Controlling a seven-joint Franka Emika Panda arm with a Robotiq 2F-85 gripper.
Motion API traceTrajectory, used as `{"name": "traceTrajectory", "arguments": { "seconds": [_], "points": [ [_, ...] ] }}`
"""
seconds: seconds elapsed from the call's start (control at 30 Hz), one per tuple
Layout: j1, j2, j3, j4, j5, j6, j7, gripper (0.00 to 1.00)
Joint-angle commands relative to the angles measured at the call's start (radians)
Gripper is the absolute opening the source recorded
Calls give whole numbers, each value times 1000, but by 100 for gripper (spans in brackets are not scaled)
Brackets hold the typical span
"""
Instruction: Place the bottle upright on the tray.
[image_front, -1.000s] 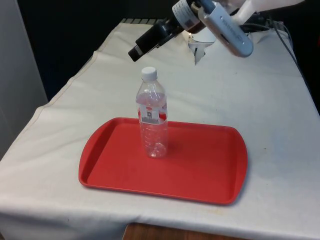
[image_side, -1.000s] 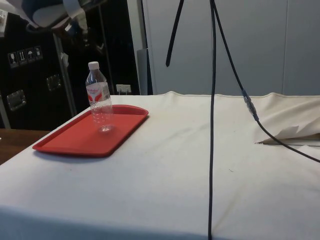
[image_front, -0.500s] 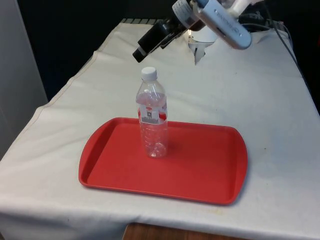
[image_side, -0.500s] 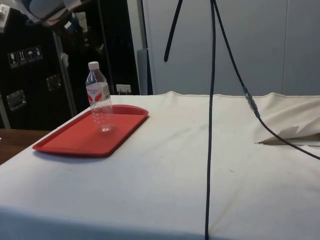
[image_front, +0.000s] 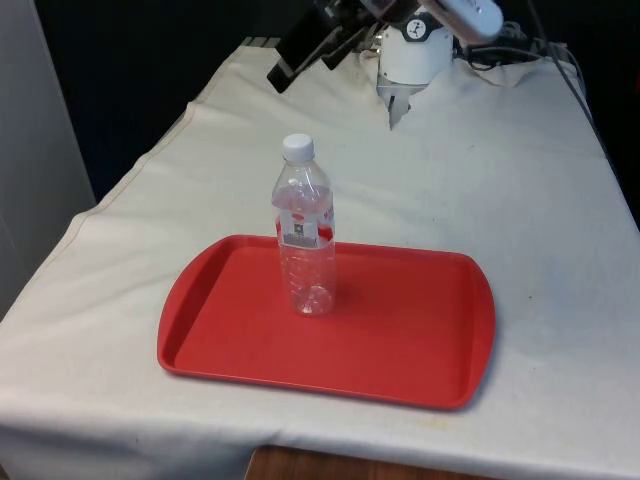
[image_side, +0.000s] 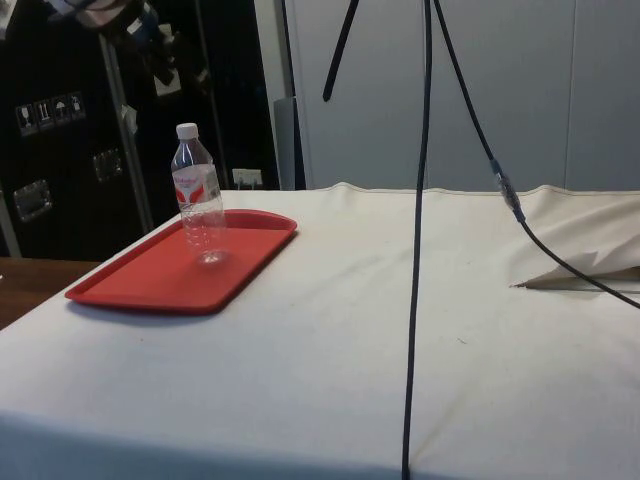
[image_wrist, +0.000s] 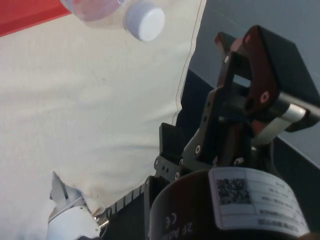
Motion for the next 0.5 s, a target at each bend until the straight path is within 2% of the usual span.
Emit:
{"name": "traceTrajectory", "arguments": {
  "seconds": [0.0,0.03,0.2,0.27,0.3,0.47],
  "points": [
    [0,-2,0,0,2,-2,2,100],
    [-4,-9,6,1,17,0,11,100],
    [-8,-19,8,-1,45,-2,21,100],
    [-3,-15,0,0,40,-9,16,100],
    [-9,-21,8,-1,57,-2,24,100],
    [-13,-26,8,-1,93,0,33,100]
  ]
}}
